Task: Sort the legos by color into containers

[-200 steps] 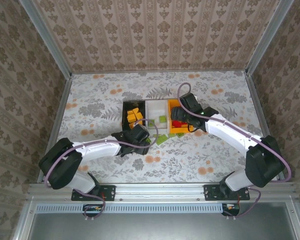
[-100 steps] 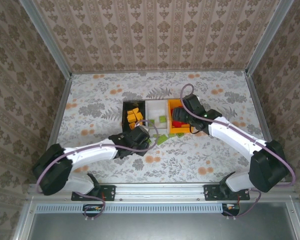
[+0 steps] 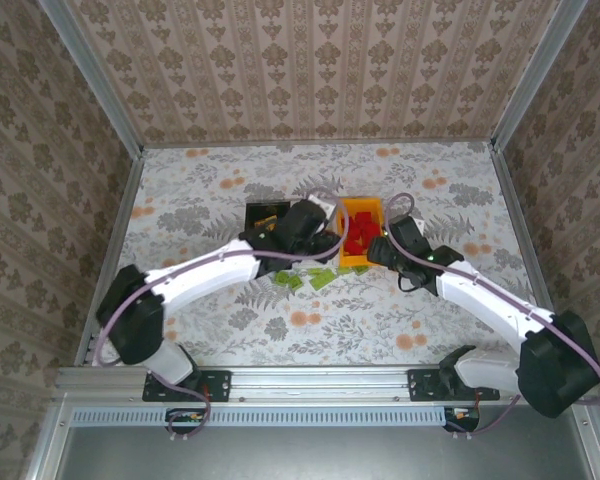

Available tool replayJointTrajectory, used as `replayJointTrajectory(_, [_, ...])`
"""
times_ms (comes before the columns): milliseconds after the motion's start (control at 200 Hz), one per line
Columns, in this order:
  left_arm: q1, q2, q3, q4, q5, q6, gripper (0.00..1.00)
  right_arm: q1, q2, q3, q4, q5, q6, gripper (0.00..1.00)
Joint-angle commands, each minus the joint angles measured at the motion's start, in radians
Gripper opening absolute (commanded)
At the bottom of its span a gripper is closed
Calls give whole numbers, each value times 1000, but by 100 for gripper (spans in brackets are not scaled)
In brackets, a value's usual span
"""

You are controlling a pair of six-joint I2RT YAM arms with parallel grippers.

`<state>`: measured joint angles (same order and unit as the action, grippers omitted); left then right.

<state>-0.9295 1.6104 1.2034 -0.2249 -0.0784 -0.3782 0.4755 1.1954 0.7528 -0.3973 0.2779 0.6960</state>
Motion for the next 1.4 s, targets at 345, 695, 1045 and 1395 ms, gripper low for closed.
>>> replayJointTrajectory(345, [64, 409, 440, 5, 189, 43, 38, -5, -105, -72, -31, 5, 20, 81])
replayJointTrajectory(695, [95, 309, 341, 106, 221, -41, 85, 3, -146, -110, 49, -104, -47, 81])
replayJointTrajectory(1045, [84, -181, -122, 229, 110, -123, 100, 249, -29, -54, 158, -97, -135, 79])
replayJointTrajectory(1395, [70, -920, -621, -135, -178, -270, 100, 475, 348, 155, 247, -110, -187, 69])
